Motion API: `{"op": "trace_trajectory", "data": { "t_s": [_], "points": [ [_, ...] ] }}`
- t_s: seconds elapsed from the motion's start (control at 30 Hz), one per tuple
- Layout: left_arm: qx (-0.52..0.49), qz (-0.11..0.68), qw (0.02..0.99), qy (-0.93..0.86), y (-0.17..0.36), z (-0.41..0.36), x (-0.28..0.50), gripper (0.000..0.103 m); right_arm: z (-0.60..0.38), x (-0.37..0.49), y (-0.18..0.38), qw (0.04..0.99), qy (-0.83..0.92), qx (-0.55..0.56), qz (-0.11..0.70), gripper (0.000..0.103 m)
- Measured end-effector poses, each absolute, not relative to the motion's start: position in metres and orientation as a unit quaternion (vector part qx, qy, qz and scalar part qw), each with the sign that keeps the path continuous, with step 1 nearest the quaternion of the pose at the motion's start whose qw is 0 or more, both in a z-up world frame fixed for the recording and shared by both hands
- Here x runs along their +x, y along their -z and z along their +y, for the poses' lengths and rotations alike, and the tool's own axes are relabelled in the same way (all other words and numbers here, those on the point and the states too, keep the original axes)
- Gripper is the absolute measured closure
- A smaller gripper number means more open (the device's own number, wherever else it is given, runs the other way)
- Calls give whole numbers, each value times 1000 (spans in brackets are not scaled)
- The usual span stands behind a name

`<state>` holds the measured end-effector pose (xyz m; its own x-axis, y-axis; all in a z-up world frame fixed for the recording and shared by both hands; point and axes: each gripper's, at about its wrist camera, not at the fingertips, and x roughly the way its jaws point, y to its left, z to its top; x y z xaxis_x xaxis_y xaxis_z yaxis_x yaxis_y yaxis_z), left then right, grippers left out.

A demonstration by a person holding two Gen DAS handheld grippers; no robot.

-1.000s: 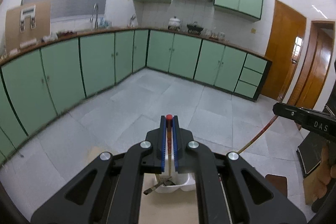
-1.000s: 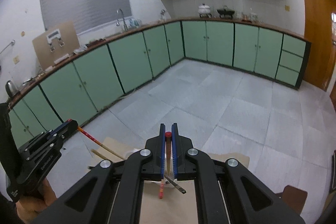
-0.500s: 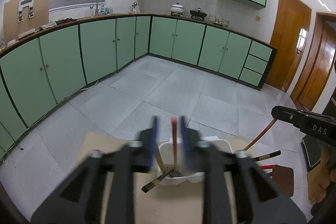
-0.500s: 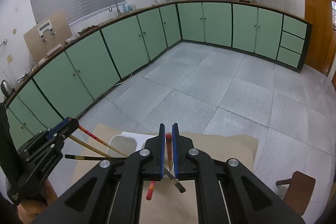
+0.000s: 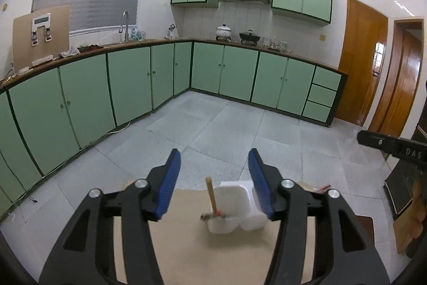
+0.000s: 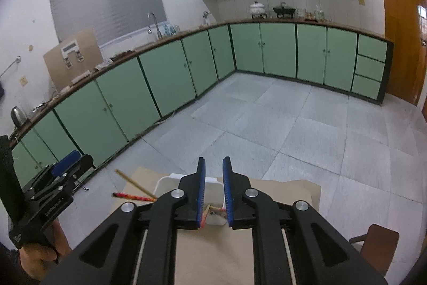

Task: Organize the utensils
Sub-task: 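Lower both chopsticks into the white holder and open both tools, then move both tools back to the last two chopsticks on the table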

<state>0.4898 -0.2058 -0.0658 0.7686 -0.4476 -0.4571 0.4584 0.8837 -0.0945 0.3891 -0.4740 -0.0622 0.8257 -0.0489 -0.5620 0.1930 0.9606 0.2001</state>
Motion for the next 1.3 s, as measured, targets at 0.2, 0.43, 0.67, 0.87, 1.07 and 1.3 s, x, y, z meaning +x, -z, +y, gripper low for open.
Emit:
{"op": "trace_trajectory", "data": {
  "t_s": [0.2,0.43,0.67,0.87,1.07,1.3],
  "points": [
    [0,215,946,241,80,-161,415,33,-449,308,70,962,60,115,241,84],
    [5,195,952,237,131,-109,303,29,-403,191,132,971,75,77,212,83],
    [4,211,949,234,178,-80,216,26,-350,106,208,968,81,67,227,81],
    [-9,227,950,217,215,-61,158,24,-314,78,276,955,62,77,280,81],
    [-20,234,953,194,231,-39,141,24,-288,76,330,938,34,86,334,81],
    [-28,229,957,178,240,-26,139,24,-275,81,342,937,19,75,341,81]
  ]
}}
